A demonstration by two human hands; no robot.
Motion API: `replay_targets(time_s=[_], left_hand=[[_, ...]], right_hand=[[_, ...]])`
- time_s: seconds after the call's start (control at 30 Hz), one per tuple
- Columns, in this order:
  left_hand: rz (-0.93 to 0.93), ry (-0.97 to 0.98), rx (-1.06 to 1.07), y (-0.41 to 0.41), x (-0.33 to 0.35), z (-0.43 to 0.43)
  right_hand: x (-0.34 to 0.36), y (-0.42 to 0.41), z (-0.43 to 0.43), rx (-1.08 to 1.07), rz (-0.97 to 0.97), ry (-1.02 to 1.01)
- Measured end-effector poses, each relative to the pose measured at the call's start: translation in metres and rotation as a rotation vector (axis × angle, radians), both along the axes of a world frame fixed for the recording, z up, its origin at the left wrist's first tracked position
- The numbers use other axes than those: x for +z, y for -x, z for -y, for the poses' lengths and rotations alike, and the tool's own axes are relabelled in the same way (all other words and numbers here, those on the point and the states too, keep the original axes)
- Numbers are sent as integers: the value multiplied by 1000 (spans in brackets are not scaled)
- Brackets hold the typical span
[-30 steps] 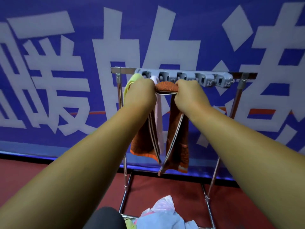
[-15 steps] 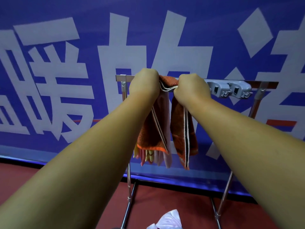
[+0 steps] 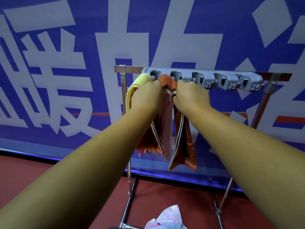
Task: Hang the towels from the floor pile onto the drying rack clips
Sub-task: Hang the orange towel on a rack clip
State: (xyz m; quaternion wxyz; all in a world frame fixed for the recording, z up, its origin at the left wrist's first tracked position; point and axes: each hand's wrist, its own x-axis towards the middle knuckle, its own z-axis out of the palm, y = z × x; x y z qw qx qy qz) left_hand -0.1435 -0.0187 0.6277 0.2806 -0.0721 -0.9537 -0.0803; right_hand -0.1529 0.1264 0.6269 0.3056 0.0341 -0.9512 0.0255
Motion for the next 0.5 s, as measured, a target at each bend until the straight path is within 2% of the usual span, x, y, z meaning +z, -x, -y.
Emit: replay_targets(time_s=[0.1, 0.2, 0.3, 0.4, 0.5], left_hand=[[33, -160, 20, 6, -20, 5], [57, -270, 78, 7, -49, 9], [127, -333, 98, 10, -78, 14], [147, -324, 111, 12, -105, 16], [56, -207, 137, 20, -123, 22]], right_hand=[[-20, 2, -1, 27, 14, 96], [-45, 5, -7, 52, 45, 259], [-78, 9, -9, 24, 100, 324], [-114, 13, -8, 11, 215, 357], [-145, 20, -3, 33, 367, 434]])
